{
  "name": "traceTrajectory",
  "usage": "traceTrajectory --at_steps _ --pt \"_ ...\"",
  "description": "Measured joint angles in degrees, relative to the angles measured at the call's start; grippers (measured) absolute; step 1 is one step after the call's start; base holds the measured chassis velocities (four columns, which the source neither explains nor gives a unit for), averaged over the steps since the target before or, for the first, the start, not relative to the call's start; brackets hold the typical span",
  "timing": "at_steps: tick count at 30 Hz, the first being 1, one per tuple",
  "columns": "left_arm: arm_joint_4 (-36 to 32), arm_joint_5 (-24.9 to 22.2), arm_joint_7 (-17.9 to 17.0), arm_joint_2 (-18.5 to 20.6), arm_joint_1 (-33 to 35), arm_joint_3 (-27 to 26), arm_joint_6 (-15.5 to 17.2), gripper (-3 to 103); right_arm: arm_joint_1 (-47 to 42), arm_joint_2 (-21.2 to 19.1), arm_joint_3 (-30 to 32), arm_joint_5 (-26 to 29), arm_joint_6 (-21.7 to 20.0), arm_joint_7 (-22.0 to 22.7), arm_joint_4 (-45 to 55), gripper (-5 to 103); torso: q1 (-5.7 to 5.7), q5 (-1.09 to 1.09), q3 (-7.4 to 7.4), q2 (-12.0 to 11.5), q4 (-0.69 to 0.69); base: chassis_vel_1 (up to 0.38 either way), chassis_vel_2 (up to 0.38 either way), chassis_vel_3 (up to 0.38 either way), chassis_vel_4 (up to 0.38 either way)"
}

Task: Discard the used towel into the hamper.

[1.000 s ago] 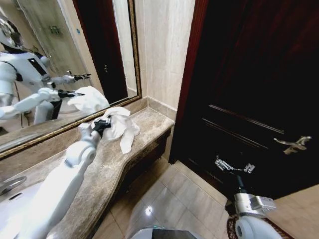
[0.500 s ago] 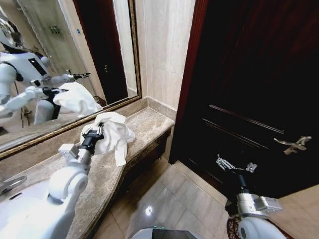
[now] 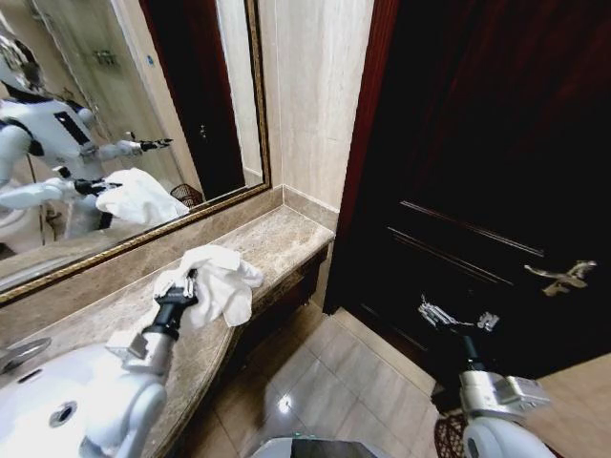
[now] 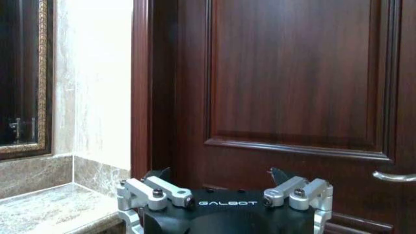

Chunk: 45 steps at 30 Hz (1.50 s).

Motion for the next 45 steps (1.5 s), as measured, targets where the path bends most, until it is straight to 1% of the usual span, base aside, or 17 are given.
traceTrajectory --at_steps 3,14,19,26,45 --pt "-0.22 1.21 -0.03 -0.79 -0.03 1.2 -0.38 10 -0.3 -0.08 0.21 0.35 -0.05 0.14 0.01 100 0.01 0.0 0.0 0.0 0.0 0.0 0.0 0.0 0.0" --pt "-0.82 2.17 -0.16 -0.65 -1.72 2.36 -0.21 10 -0.46 -0.07 0.45 0.69 0.16 0.16 -0.05 100 0.01 -0.01 0.01 0.0 0.0 0.0 0.0 0.0 0.0" --pt "-1.26 4.22 -0.21 -1.0 -1.73 3.79 -0.11 10 -0.63 -0.23 0.75 0.82 0.41 0.21 -0.06 100 0.01 -0.01 0.01 -0.01 0.0 0.015 -0.019 -0.016 0.02" --pt "-1.41 5.49 -0.25 -1.08 -1.93 4.99 0.05 10 -0.69 -0.3 0.83 0.84 0.49 0.34 -0.11 100 0.01 -0.01 0.0 0.0 0.0 0.052 -0.065 -0.058 0.056" --pt "-1.22 6.09 -0.43 -0.71 -2.54 6.44 0.19 10 -0.53 0.1 0.58 0.73 0.97 0.32 -0.17 100 0.0 -0.01 0.0 0.0 0.0 0.022 -0.113 -0.112 0.012"
